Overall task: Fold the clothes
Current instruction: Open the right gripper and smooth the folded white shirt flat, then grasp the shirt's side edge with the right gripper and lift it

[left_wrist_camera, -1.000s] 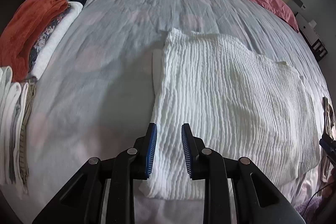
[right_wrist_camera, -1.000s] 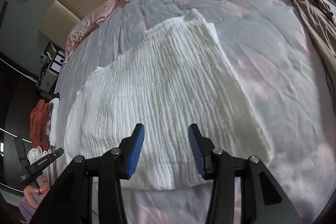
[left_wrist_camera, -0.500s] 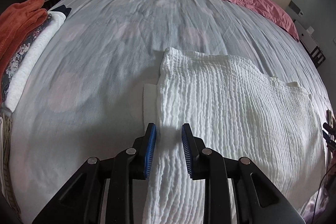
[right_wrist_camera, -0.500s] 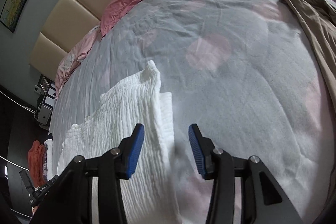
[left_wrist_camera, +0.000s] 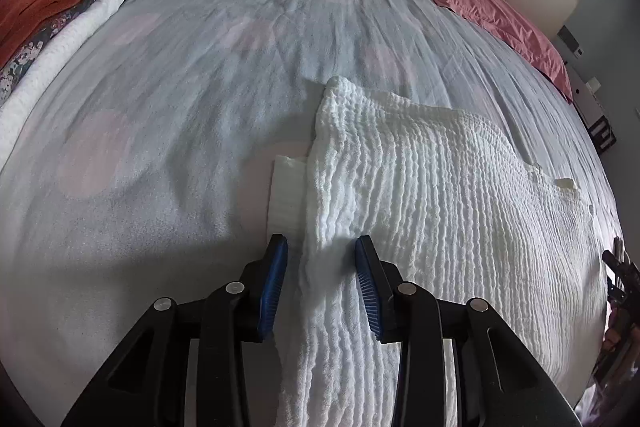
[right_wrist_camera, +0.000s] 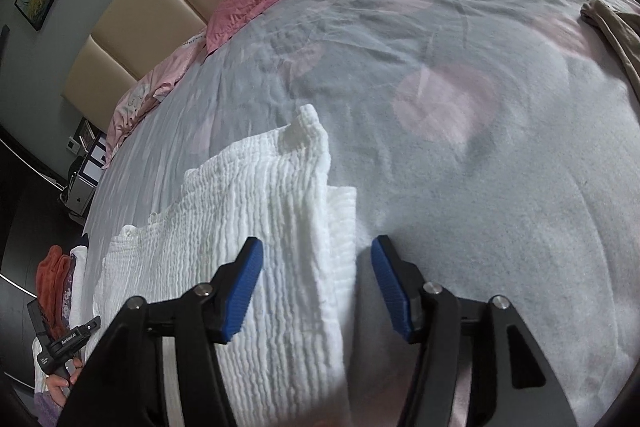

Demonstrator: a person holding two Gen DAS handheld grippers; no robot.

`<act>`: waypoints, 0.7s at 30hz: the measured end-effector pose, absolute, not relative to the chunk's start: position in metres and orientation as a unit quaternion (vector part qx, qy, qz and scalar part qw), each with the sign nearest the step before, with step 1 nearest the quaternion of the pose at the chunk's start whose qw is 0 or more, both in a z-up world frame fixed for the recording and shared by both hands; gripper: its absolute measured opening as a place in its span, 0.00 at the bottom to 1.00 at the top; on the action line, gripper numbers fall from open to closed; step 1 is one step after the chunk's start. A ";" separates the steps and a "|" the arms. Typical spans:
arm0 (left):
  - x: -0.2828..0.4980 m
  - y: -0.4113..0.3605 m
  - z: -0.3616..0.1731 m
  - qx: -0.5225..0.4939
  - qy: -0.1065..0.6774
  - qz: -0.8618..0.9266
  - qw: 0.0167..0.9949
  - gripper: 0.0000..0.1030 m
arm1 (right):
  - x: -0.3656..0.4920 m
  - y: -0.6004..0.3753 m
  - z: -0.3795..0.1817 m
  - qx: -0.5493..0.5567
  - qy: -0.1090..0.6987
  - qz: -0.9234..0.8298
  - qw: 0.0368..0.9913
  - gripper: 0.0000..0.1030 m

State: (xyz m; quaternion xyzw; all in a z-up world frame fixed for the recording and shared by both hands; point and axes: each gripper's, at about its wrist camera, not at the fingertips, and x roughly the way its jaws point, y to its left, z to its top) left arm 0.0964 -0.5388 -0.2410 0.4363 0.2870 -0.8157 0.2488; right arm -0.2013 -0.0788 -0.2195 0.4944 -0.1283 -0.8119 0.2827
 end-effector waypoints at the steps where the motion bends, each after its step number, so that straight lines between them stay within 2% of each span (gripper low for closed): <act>1: 0.097 -0.539 -0.241 0.435 0.291 -0.815 0.248 0.36 | -0.201 -0.081 -0.219 0.495 -0.123 -0.811 0.286 0.67; 8: 0.101 -0.547 -0.241 0.434 0.326 -0.806 0.236 0.36 | -0.199 -0.094 -0.218 0.492 -0.079 -0.820 0.281 0.67; 10: 0.102 -0.548 -0.241 0.433 0.335 -0.803 0.235 0.36 | -0.200 -0.092 -0.219 0.491 -0.083 -0.822 0.277 0.61; 12: 0.103 -0.549 -0.241 0.433 0.339 -0.802 0.233 0.36 | -0.202 -0.089 -0.220 0.490 -0.089 -0.823 0.273 0.47; 16: 0.102 -0.546 -0.241 0.437 0.335 -0.801 0.233 0.36 | -0.205 -0.086 -0.222 0.489 -0.101 -0.823 0.270 0.32; 18: 0.101 -0.546 -0.241 0.440 0.329 -0.802 0.234 0.36 | -0.203 -0.089 -0.220 0.486 -0.092 -0.825 0.274 0.21; 21: 0.101 -0.546 -0.240 0.444 0.323 -0.802 0.235 0.36 | -0.195 -0.099 -0.215 0.476 -0.070 -0.831 0.280 0.11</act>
